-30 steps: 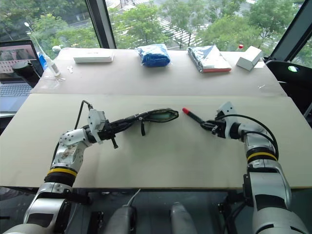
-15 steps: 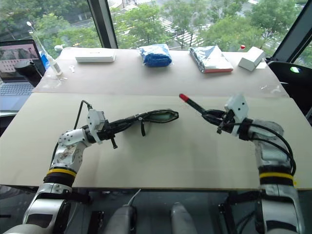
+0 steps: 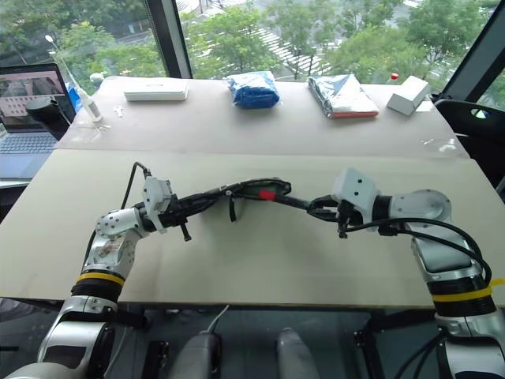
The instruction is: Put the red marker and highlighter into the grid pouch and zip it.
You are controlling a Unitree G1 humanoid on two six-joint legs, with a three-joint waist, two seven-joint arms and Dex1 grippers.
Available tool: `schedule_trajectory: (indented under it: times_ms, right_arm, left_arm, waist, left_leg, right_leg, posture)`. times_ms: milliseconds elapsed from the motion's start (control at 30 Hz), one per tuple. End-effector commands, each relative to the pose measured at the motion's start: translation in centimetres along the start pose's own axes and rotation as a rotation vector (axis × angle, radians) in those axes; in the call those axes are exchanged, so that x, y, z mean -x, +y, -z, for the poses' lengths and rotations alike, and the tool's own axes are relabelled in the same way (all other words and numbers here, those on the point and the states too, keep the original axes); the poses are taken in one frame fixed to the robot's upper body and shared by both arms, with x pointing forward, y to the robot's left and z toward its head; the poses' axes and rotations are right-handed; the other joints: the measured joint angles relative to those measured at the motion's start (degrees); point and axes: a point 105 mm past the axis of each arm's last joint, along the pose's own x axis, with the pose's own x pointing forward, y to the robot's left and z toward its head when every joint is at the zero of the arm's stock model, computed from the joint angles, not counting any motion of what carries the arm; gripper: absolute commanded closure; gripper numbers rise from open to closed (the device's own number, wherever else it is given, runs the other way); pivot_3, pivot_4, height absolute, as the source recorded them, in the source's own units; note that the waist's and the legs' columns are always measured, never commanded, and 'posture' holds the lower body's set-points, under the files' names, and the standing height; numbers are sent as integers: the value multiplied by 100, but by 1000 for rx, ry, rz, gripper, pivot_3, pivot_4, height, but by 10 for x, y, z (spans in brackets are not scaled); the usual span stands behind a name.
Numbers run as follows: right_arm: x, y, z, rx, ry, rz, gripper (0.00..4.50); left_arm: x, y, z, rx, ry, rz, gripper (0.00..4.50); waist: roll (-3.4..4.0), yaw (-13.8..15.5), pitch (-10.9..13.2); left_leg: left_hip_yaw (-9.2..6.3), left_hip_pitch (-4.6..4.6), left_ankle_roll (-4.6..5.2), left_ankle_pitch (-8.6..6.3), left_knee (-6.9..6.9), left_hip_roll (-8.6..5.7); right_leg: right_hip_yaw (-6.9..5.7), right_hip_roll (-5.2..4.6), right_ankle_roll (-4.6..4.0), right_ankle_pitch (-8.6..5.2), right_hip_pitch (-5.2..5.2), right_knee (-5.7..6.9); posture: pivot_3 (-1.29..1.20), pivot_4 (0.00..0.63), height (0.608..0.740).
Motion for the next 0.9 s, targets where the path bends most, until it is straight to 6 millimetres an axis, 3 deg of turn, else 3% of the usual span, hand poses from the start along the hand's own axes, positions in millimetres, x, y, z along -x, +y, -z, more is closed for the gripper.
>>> schedule_trajectory:
  times_ms: [33,400,667,800,867,900]
  right_arm:
    - [-4,-10,-16,97,-31,18,3945]
    - [-50,2,-40,247,-55,-86,3945]
    - [-93,9,-78,355,-128,-84,3945]
    - [-98,12,-81,347,-147,-90,3945]
    - [-97,13,-83,317,-166,-98,2937]
    - [-95,11,-81,313,-159,-86,2714]
  left_arm:
    - [-2,3,-10,-29,-27,1,4500]
    - [-4,4,-10,-27,-27,9,4500]
    - [-6,4,-11,-28,-32,12,4500]
    - [-6,4,-11,-28,-33,9,4500]
    - [-5,4,-11,-28,-33,6,4500]
    - [-5,4,-11,-28,-33,3,4500]
  waist:
    - [0,6,0]
    - [0,10,0]
    - [0,10,0]
    - [0,33,0]
    - [0,46,0]
    - [0,41,0]
  left_leg:
    - [0,0,0,0,0,0]
    - [0,0,0,0,0,0]
    - [0,-1,0,0,-1,1]
    - [0,-2,0,0,-1,0]
    - [0,-5,-2,1,0,0]
    - [0,-5,-2,1,0,0]
  right_leg:
    - [0,0,0,0,0,0]
    - [0,1,-1,1,-2,2]
    - [-1,1,-2,1,-6,4]
    - [-1,1,-2,1,-6,4]
    - [-2,-1,-2,1,-6,3]
    - [-2,0,-2,1,-5,3]
  posture:
    - [0,150,740]
    - [0,150,740]
    - [0,150,740]
    - [0,150,740]
    - [0,150,740]
    - [0,150,740]
